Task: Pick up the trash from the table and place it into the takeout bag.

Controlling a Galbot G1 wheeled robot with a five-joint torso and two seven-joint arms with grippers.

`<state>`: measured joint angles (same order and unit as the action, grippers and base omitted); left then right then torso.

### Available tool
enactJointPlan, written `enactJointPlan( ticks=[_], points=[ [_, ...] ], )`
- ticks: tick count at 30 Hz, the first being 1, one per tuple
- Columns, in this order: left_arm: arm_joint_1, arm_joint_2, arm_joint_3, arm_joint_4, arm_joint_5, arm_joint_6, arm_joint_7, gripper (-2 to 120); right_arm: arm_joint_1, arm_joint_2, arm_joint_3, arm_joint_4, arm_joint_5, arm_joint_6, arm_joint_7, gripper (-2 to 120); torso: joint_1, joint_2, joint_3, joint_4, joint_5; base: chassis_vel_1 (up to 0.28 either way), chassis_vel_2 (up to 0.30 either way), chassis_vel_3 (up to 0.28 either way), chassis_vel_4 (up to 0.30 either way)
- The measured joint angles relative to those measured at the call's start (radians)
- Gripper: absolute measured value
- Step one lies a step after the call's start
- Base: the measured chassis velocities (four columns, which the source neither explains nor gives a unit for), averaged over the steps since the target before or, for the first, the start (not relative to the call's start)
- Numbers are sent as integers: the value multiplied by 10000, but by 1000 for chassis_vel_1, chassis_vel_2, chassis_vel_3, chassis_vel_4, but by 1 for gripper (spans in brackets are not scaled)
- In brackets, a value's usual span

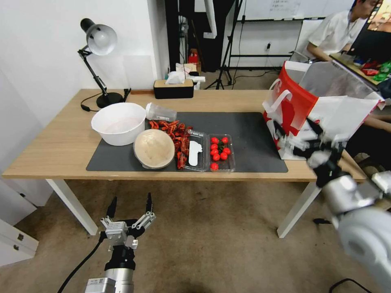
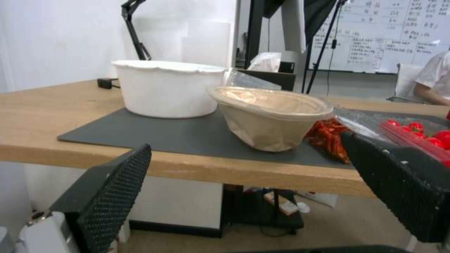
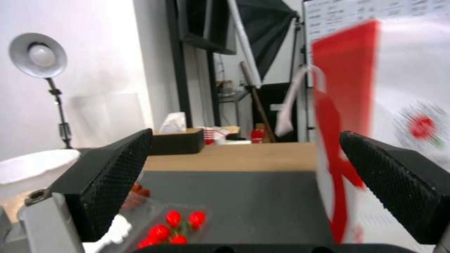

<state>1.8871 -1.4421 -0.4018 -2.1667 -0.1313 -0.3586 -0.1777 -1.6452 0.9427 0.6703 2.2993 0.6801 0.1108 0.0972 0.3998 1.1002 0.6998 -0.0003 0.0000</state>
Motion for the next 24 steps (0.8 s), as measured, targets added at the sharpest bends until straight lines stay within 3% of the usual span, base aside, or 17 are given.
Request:
enactJointPlan(
  ticks=[2,10,24],
  points=[
    [-77,27,46,64,-42,-2,4,100,-527,679,47,-271,-533,613,-293,100,0,-1,0,2,3,0,0,0,0],
    [-184,182,130,145,-159,0,4,100,-1126,1537,88,-1073,-1136,1705,-1092,100,0,-1,1,3,-2,0,0,0,0],
    [-370,493,9,258,-480,67,3,100,-1098,2182,-665,-2220,-1485,2089,-1626,100,2,-2,1,4,-1,0,0,0,0]
  ],
)
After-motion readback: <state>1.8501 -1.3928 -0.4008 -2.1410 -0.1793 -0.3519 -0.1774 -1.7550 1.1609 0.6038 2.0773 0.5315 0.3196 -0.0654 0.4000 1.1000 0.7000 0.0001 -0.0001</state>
